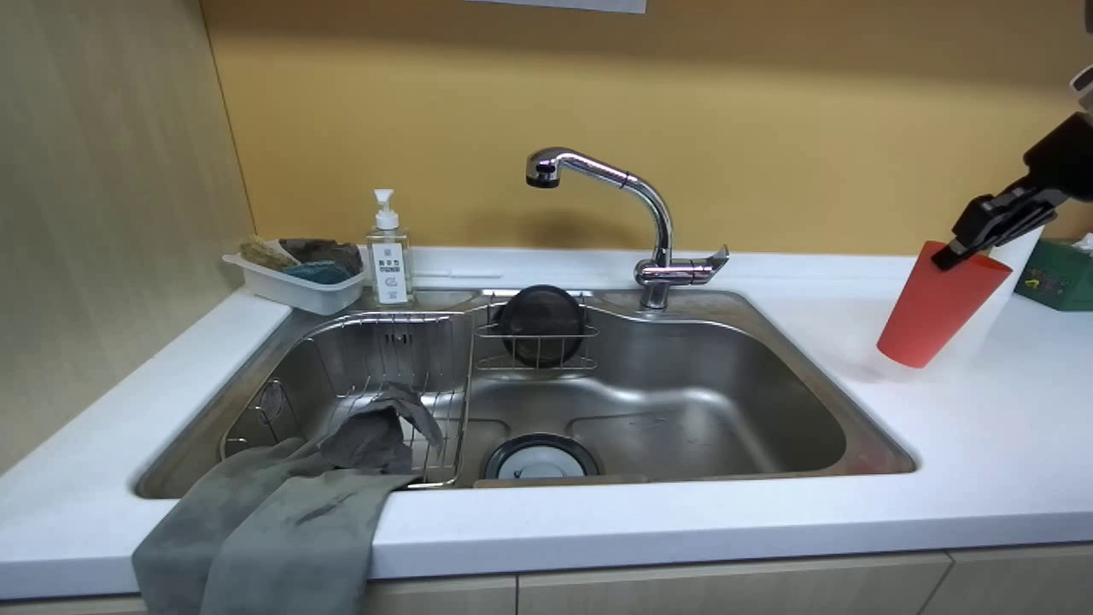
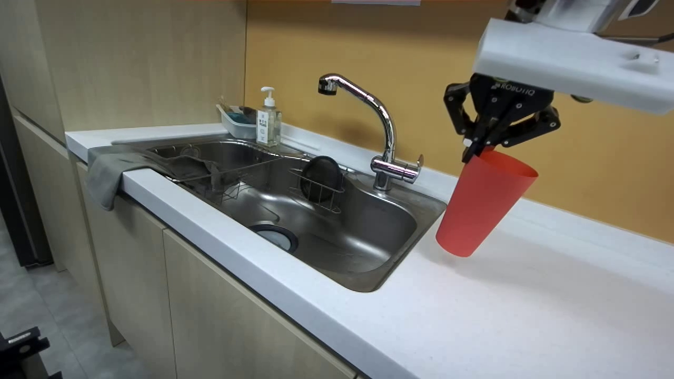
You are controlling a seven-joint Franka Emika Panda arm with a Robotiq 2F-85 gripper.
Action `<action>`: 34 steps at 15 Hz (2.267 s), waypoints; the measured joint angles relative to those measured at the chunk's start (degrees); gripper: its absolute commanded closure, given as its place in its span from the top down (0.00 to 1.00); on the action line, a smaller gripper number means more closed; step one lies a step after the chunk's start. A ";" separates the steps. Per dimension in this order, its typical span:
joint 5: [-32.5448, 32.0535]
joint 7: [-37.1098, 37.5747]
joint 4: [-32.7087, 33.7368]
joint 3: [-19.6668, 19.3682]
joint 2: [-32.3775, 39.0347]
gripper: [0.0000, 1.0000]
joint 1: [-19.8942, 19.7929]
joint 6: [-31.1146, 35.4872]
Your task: Remove the pink cup from the sink an put it on the counter
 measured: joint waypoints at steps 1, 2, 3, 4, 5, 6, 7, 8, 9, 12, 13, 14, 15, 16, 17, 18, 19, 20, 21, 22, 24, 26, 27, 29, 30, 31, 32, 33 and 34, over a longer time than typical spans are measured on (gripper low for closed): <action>0.13 -1.30 -0.86 0.00 -0.01 0.01 0.21 1.31; 0.27 -2.62 -1.69 -0.01 -0.01 0.01 0.41 2.61; 0.45 -4.00 -2.43 -0.02 -0.01 0.01 0.60 3.88; 0.65 -5.48 -3.16 -0.04 -0.02 0.01 0.79 5.16; 1.05 -6.85 -3.74 -0.04 -0.02 0.01 1.00 6.27; 1.49 -8.22 -4.28 -0.05 -0.03 0.01 1.24 7.29; 1.59 -9.24 -4.68 -0.05 -0.03 0.01 1.44 8.05; 1.63 -10.17 -5.04 -0.02 -0.03 0.01 1.57 8.68; 1.64 -11.02 -5.40 0.02 -0.03 0.01 1.67 9.27; 1.57 -13.39 -6.46 0.11 -0.03 0.01 1.85 10.85; 1.56 -14.04 -6.84 0.15 -0.03 0.01 1.92 11.53; 1.55 -14.68 -7.19 0.17 -0.03 0.01 2.00 12.04; 1.54 -15.19 -7.49 0.21 -0.03 0.01 2.09 12.62; 1.52 -15.75 -7.72 0.28 -0.03 0.01 2.14 13.03; 1.41 -16.16 -7.95 0.40 -0.02 0.01 2.16 13.53; 1.24 -16.47 -8.21 0.54 -0.01 0.01 2.16 13.92; 1.09 -16.67 -8.44 0.67 0.02 0.01 2.16 14.15; 0.55 -16.71 -8.65 0.77 0.07 0.01 2.16 14.34; -0.28 -16.70 -8.85 0.82 0.16 0.01 2.14 14.48; -1.41 -16.57 -9.00 0.86 0.31 0.01 2.06 14.61; -3.52 -16.35 -9.15 0.88 0.70 0.01 1.93 14.77; -5.04 -16.07 -9.15 0.89 0.73 0.27 1.92 14.88; -5.64 -15.61 -9.15 0.91 0.73 0.28 1.91 14.88; -6.68 -14.17 -9.15 0.95 0.74 0.41 1.86 14.87; -6.73 -13.42 -9.15 0.99 0.74 0.47 1.85 14.87; -6.74 -12.62 -9.13 1.05 0.74 0.55 1.85 14.87; -6.71 -11.75 -9.07 1.14 0.73 0.61 1.85 14.88; -6.62 -10.83 -8.92 1.28 0.71 0.67 1.85 14.88; -6.49 -9.86 -8.69 1.45 0.69 0.75 1.87 14.93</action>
